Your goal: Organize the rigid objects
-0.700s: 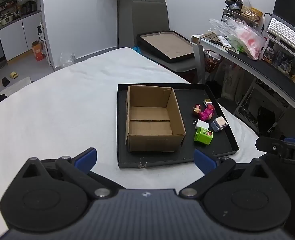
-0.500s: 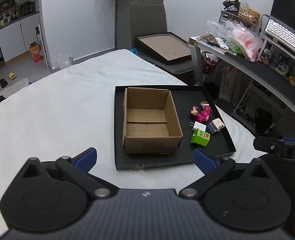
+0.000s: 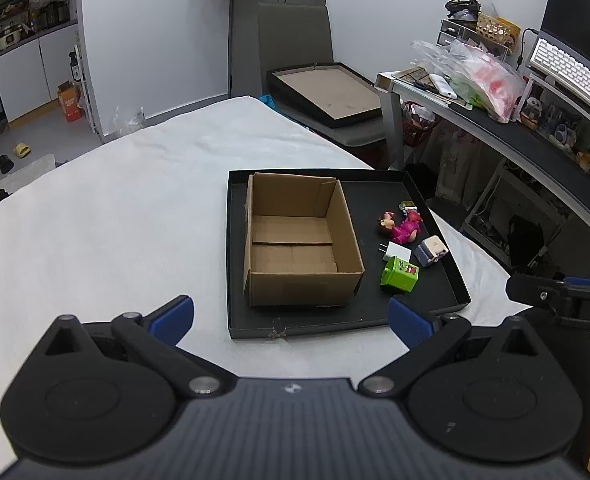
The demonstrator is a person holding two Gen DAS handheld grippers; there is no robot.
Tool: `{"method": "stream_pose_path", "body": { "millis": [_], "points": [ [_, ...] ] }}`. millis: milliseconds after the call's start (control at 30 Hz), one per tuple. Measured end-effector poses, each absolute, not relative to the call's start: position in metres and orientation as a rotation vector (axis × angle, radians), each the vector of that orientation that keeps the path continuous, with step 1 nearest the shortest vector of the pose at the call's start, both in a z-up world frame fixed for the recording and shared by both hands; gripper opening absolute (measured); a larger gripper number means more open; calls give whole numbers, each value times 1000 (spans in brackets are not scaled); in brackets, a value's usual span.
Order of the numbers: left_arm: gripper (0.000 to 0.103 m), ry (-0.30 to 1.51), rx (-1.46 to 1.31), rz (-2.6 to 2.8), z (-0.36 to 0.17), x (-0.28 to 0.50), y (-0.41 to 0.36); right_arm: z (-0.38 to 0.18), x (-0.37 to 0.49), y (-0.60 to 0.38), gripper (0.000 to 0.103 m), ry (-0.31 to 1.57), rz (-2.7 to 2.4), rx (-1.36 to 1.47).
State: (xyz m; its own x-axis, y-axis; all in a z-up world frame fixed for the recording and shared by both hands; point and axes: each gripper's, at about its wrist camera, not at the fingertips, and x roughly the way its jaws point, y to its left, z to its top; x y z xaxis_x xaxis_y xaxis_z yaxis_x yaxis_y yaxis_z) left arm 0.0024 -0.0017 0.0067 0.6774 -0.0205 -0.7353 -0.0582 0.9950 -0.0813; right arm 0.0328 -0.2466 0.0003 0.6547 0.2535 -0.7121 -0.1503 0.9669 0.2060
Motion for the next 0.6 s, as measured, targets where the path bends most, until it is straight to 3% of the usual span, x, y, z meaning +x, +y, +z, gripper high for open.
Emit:
{"method": "stream_pose_path", "body": {
  "millis": [600],
  "points": [
    [103, 830, -100, 16, 6, 3, 0, -1, 32, -246, 103, 824, 219, 125]
  ]
}}
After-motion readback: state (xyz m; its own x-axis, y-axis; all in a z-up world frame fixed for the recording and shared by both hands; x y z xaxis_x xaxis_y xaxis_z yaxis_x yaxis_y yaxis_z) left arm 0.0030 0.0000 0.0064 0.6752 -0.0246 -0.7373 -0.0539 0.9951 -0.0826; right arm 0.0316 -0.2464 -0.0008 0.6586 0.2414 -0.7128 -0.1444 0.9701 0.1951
